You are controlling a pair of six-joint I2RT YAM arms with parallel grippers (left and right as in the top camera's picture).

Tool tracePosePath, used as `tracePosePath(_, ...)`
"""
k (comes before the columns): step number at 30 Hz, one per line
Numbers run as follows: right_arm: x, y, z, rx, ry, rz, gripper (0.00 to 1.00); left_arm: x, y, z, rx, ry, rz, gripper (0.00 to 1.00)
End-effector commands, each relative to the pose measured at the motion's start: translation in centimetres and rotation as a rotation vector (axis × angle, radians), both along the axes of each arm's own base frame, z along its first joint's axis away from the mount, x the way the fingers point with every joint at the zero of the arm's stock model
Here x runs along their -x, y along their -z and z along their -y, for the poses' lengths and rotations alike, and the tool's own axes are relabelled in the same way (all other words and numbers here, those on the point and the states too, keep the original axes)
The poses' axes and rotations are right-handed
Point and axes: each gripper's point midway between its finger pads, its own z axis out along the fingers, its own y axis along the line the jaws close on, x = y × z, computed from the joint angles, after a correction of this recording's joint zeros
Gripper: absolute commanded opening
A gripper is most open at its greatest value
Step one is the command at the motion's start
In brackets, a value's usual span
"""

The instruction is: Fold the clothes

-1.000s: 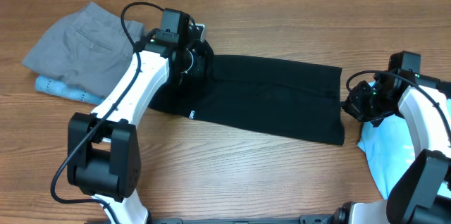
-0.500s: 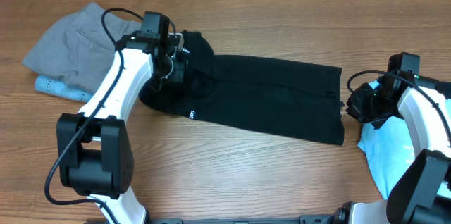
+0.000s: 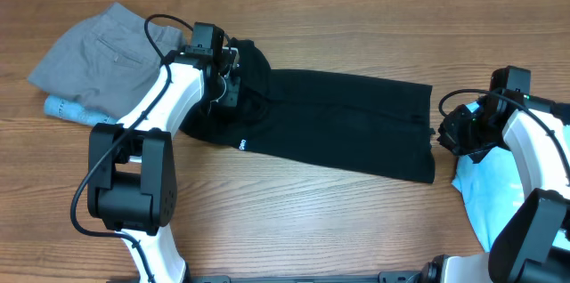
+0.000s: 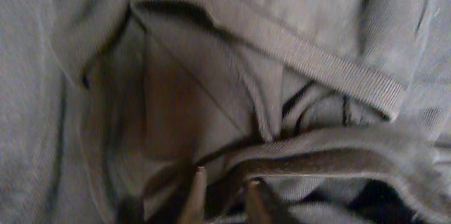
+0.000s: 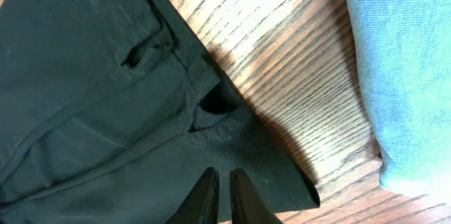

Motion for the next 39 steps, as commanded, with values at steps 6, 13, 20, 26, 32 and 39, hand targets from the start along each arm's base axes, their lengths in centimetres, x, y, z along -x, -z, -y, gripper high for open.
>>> tracePosePath(6, 0.0, -0.1, 0.3, 0.014, 0.01, 0.01, 0.1, -2.8, -2.4, 0.6, 0.008, 0.007, 0.088, 0.04)
tracePosePath(13, 0.0, -0.1, 0.3, 0.014, 0.01, 0.011, 0.1, -7.5, -9.5, 1.4, 0.036, 0.006, 0.266, 0.31)
tracePosePath(20, 0.0, -0.1, 0.3, 0.013, 0.01, 0.01, 0.1, -4.8, -8.1, 0.9, 0.009, 0.01, 0.143, 0.62)
tracePosePath(26, 0.0, -0.1, 0.3, 0.013, 0.01, 0.009, 0.1, -0.8, -6.1, 1.3, 0.002, 0.042, -0.025, 0.43)
tracePosePath(32, 0.0, -0.1, 0.3, 0.009, 0.028, 0.006, 0.11, 0.9, -4.0, 5.7, 0.094, 0.166, -0.048, 0.47)
tracePosePath(39, 0.2, -0.1, 0.2, 0.006, 0.031, -0.005, 0.11, 0.3, -1.5, 7.5, 0.004, 0.201, 0.024, 0.54)
